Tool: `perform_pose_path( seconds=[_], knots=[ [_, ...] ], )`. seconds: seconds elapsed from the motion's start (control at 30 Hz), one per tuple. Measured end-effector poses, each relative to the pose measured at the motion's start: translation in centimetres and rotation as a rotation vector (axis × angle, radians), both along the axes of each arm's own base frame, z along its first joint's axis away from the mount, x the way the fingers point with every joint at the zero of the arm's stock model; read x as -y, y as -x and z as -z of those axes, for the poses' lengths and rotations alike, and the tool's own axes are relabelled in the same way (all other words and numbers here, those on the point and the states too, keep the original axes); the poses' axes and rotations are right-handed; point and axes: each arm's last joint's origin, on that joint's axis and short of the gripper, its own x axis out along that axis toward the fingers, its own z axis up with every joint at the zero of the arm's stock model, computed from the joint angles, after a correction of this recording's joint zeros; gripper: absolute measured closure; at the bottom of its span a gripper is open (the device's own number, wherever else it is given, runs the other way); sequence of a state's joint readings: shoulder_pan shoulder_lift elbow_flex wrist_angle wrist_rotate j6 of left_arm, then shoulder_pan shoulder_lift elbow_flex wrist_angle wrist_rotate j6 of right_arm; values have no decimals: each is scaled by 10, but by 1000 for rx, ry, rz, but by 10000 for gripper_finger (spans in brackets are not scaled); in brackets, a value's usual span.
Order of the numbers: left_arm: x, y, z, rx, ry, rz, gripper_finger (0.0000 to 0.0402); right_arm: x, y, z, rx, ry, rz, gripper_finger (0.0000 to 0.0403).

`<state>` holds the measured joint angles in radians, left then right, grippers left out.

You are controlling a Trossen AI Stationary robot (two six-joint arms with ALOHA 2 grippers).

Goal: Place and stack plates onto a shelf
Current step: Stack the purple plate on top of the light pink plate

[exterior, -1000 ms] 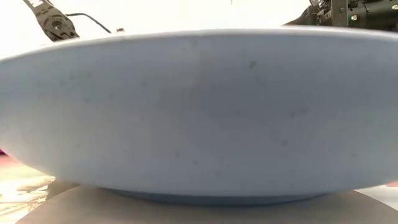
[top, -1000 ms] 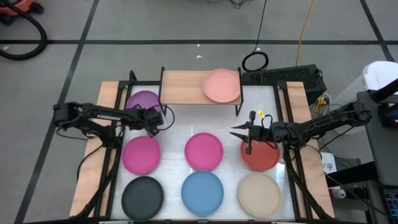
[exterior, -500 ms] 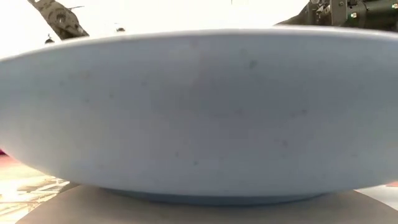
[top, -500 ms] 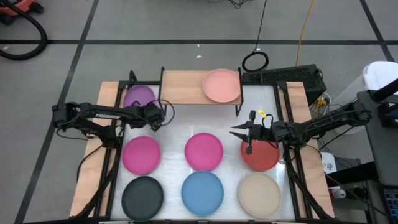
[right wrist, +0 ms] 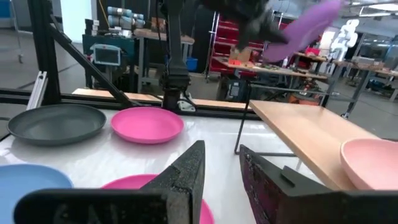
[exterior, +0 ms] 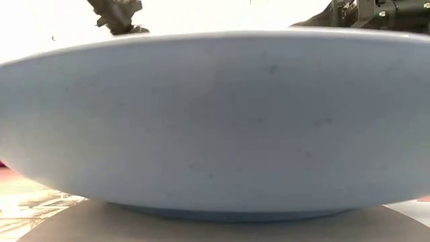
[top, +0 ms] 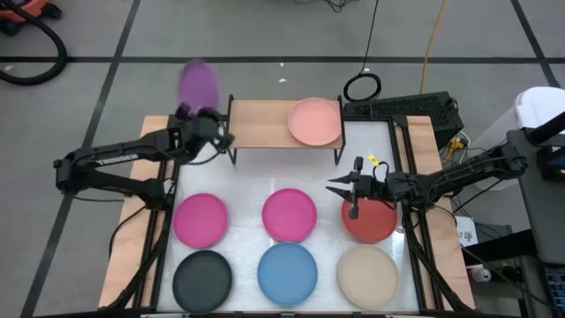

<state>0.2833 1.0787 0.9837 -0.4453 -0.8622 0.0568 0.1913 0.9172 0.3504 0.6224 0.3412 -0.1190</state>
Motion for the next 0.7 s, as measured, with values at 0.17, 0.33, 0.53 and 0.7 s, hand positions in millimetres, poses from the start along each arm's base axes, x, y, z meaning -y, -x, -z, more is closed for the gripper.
perform_pose_path(
  seconds=[0.17, 0.33, 0.53, 0.7],
  knots=[
    [5, -42, -41, 72, -121, 358, 389, 2, 10, -15, 86, 32, 3, 318],
    [5, -103, -40, -108, -168, 586, 389, 6, 26, -26, 126, 24, 57, 318],
    [6, -172, -11, -334, -185, 802, 389, 10, 45, -33, 143, -3, 53, 318],
    [0, -206, 9, -398, -174, 908, 389, 12, 59, -35, 151, -33, 44, 318]
  ],
)
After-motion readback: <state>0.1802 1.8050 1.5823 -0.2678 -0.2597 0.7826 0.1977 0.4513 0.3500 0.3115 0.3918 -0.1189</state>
